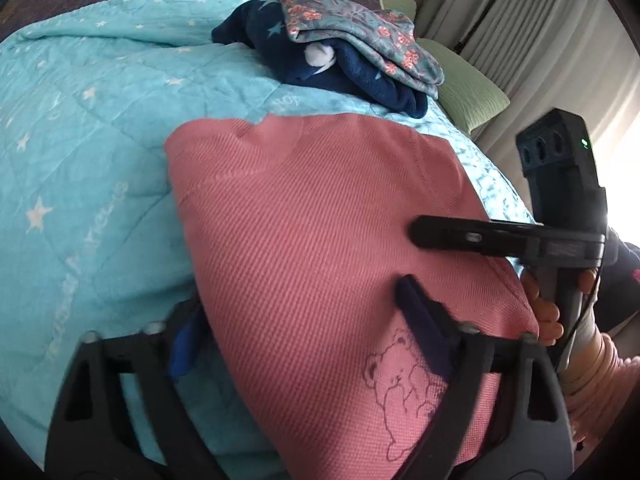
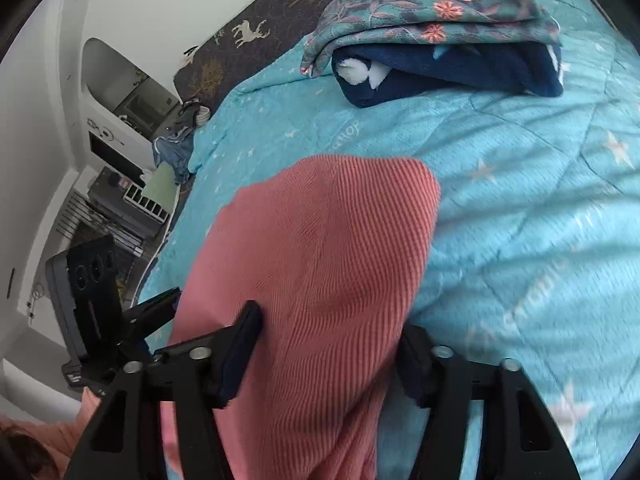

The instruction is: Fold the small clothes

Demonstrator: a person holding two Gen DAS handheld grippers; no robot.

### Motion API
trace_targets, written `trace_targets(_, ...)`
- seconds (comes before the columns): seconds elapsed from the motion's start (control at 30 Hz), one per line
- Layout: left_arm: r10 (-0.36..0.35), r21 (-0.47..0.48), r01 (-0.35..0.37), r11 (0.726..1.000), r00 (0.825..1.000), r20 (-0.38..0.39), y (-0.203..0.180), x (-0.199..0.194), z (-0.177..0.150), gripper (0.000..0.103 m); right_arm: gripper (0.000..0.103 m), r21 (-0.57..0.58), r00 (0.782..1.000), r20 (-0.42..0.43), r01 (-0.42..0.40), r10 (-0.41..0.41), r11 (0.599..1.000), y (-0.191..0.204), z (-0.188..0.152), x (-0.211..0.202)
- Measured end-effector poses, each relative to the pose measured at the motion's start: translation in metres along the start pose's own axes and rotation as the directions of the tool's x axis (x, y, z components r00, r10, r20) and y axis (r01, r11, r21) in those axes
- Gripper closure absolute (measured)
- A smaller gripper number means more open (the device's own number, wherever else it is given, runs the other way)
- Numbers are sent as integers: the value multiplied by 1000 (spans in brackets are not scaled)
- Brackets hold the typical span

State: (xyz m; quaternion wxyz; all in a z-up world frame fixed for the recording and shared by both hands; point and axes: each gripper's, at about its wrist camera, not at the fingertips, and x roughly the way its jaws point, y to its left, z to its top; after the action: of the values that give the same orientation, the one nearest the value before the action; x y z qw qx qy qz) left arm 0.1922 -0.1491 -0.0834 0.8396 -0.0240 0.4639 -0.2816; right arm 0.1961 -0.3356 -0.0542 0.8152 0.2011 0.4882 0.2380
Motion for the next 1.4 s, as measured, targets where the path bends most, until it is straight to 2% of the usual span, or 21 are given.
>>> trace_targets(0.03, 18, 11, -18, 1000, 1000, 5, -1, -1, 2, 37, 79, 1, 1000, -6, 2, -2, 1000, 0, 2, 3)
trace_targets(0.1, 18, 54, -20, 998, 999, 34, -8, -12, 7, 73, 84, 27, 1000, 3, -12, 12, 1000, 2, 3, 4)
trace_targets(0.17, 35, 118, -44, 992, 996, 82, -23, -29, 14, 75, 85, -46, 998, 56, 36, -33, 998, 22, 2, -9)
trace_targets(0.27, 91, 257, -158, 953, 963, 254, -63, -67, 33, 75, 85, -135, 982, 181, 75, -50, 988, 55, 8, -45)
trace_targets(0.37, 72, 308, -193, 932, 929, 364, -87, -96, 67, 74, 85, -192, 944, 329, 99, -31, 976, 81, 32, -97)
trace_targets(0.47, 56, 319, -212, 924, 898, 436, -102, -109, 128, 73, 85, -216, 907, 419, 138, -36, 967, 94, 73, -137)
trace_targets(0.57, 62, 330, -253, 910, 867, 494, -108, -99, 193, 69, 84, -200, 865, 497, 187, -65, 962, 91, 132, -162)
trace_targets(0.63, 79, 329, -277, 903, 859, 506, -107, -77, 234, 67, 83, -173, 845, 527, 209, -89, 962, 80, 164, -169)
trace_targets(0.7, 126, 304, -314, 899, 852, 509, -100, -45, 266, 53, 79, -128, 833, 541, 222, -119, 967, 62, 201, -165)
trace_targets(0.77, 233, 243, -377, 894, 854, 465, -79, 3, 290, 38, 71, -86, 826, 532, 268, -183, 960, 42, 237, -144)
trace_targets(0.8, 286, 220, -399, 890, 865, 412, -67, 31, 297, 37, 59, -49, 829, 510, 295, -230, 954, 26, 250, -129)
trace_targets(0.87, 377, 194, -428, 883, 892, 250, -38, 91, 299, 36, 54, 39, 824, 421, 401, -379, 915, -10, 267, -90)
trace_targets(0.9, 378, 165, -423, 891, 892, 247, -27, 105, 293, 35, 54, 62, 815, 372, 456, -445, 888, -25, 268, -72)
trace_targets(0.93, 365, 100, -407, 908, 884, 291, -19, 104, 288, 31, 54, 81, 801, 321, 509, -506, 857, -40, 266, -55)
trace_targets(0.97, 341, 40, -368, 929, 894, 292, -11, 101, 286, 24, 54, 95, 801, 302, 513, -516, 853, -55, 259, -43)
trace_targets(1.0, 286, -21, -291, 956, 921, 266, -1, 97, 287, 24, 49, 117, 802, 335, 485, -494, 867, -63, 248, -41)
trace_targets(1.03, 254, -51, -249, 967, 935, 247, 5, 95, 287, 24, 48, 149, 797, 367, 458, -479, 876, -68, 239, -46)
trace_targets(1.1, 229, -89, -215, 973, 949, 214, 9, 87, 290, 23, 48, 163, 807, 370, 431, -460, 887, -70, 235, -54)
trace_targets(1.13, 246, -97, -230, 968, 946, 211, 6, 80, 288, 23, 48, 169, 808, 368, 429, -461, 887, -67, 234, -60)
trace_targets(1.27, 276, -29, -281, 959, 913, 302, -22, 35, 262, 23, 48, 150, 753, 428, 487, -500, 861, -31, 225, -99)
trace_targets(1.4, 253, 107, -308, 945, 900, 354, -66, -11, 215, 21, 46, 66, 756, 476, 480, -450, 875, 13, 176, -134)
